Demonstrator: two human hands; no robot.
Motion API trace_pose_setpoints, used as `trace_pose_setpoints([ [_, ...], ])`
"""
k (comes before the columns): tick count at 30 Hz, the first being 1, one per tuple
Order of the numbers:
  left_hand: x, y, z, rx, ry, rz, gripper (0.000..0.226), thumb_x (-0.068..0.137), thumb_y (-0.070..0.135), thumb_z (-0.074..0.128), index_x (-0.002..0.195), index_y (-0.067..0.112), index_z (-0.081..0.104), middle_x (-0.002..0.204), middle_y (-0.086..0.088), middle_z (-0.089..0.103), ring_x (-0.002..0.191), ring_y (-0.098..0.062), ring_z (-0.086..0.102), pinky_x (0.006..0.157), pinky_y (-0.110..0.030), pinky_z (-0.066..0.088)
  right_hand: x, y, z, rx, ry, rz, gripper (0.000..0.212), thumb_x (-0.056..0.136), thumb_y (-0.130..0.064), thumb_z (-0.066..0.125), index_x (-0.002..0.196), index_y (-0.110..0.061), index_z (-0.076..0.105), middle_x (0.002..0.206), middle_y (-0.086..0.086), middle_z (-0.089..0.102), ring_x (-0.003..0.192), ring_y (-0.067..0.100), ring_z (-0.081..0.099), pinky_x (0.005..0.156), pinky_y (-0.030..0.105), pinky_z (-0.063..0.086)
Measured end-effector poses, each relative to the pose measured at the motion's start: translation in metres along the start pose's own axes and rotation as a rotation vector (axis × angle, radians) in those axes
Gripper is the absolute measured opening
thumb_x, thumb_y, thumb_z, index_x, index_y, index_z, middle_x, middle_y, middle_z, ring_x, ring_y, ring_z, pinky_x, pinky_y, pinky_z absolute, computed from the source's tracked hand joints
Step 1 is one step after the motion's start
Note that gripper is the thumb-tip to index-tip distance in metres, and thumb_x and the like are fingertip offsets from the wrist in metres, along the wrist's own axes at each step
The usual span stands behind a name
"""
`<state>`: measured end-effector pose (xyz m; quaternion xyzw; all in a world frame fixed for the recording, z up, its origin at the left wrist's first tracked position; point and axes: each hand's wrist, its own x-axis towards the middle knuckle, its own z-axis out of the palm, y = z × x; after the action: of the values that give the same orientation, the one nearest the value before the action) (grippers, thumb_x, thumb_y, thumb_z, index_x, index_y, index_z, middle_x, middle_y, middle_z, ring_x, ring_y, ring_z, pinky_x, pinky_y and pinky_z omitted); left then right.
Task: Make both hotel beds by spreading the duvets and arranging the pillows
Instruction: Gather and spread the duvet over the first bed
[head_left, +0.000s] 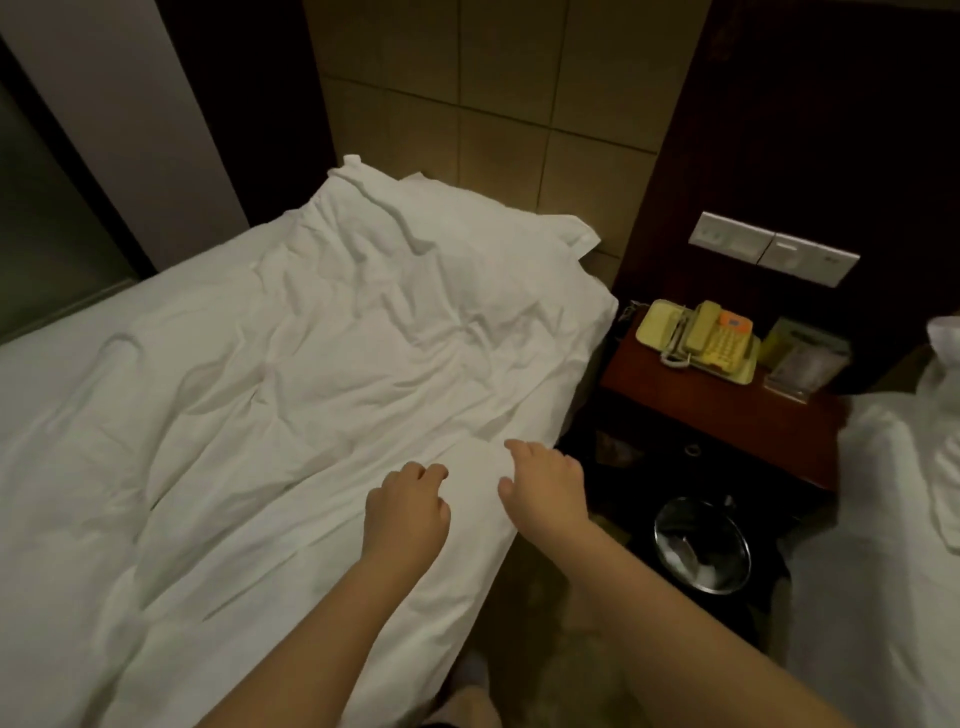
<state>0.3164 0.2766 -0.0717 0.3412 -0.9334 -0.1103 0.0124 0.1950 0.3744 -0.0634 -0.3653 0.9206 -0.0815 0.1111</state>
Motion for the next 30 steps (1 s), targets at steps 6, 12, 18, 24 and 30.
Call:
trace_pose_setpoints([
  [6, 0.175, 0.079, 0.045, -0.123, 0.047, 0.093, 0.036, 0.094, 0.021, 0.044, 0.13, 0.02, 0.052, 0.116, -0.003, 0.06, 0.097, -0.021, 0.058, 0.078, -0.032, 0.043, 0.145, 0.093, -0.002, 0.097, -0.075, 0.123, 0.046, 0.096, -0.03, 0.042, 0.142, -0.024, 0.038, 0.134, 0.001, 0.051, 0.118, 0.023, 0.05, 0.109, 0.043, 0.031],
  [12, 0.336, 0.145, 0.081, -0.032, -0.068, 0.177, 0.04, 0.094, 0.026, 0.042, 0.133, 0.02, 0.046, 0.115, -0.004, 0.057, 0.096, -0.022, 0.056, 0.075, -0.032, 0.042, 0.292, 0.181, -0.012, 0.195, -0.134, 0.248, 0.032, 0.094, -0.028, 0.044, 0.126, -0.022, 0.05, 0.116, 0.004, 0.058, 0.104, 0.026, 0.054, 0.088, 0.039, 0.041],
  [18, 0.45, 0.178, 0.118, 0.069, -0.226, 0.221, 0.04, 0.092, 0.022, 0.046, 0.131, 0.015, 0.046, 0.124, -0.006, 0.053, 0.105, -0.025, 0.053, 0.081, -0.034, 0.042, 0.396, 0.23, 0.001, 0.312, -0.263, 0.259, 0.045, 0.096, -0.025, 0.042, 0.14, -0.017, 0.039, 0.133, 0.008, 0.05, 0.117, 0.029, 0.048, 0.097, 0.042, 0.041],
  [24, 0.54, 0.201, 0.177, 0.203, -0.298, 0.274, 0.045, 0.096, 0.024, 0.042, 0.141, 0.019, 0.036, 0.145, -0.004, 0.038, 0.134, -0.023, 0.033, 0.105, -0.035, 0.027, 0.501, 0.259, 0.048, 0.463, -0.312, 0.27, 0.053, 0.098, -0.023, 0.042, 0.148, -0.018, 0.026, 0.146, 0.007, 0.038, 0.129, 0.028, 0.041, 0.101, 0.042, 0.04],
  [30, 0.612, 0.211, 0.211, 0.55, -0.456, 0.22, 0.05, 0.095, 0.048, 0.04, 0.137, 0.02, 0.037, 0.139, -0.005, 0.042, 0.136, -0.027, 0.028, 0.112, -0.048, 0.012, 0.559, 0.281, 0.088, 0.505, -0.504, 0.193, 0.037, 0.098, -0.03, 0.044, 0.134, -0.024, 0.043, 0.133, 0.005, 0.052, 0.12, 0.027, 0.047, 0.094, 0.037, 0.041],
])
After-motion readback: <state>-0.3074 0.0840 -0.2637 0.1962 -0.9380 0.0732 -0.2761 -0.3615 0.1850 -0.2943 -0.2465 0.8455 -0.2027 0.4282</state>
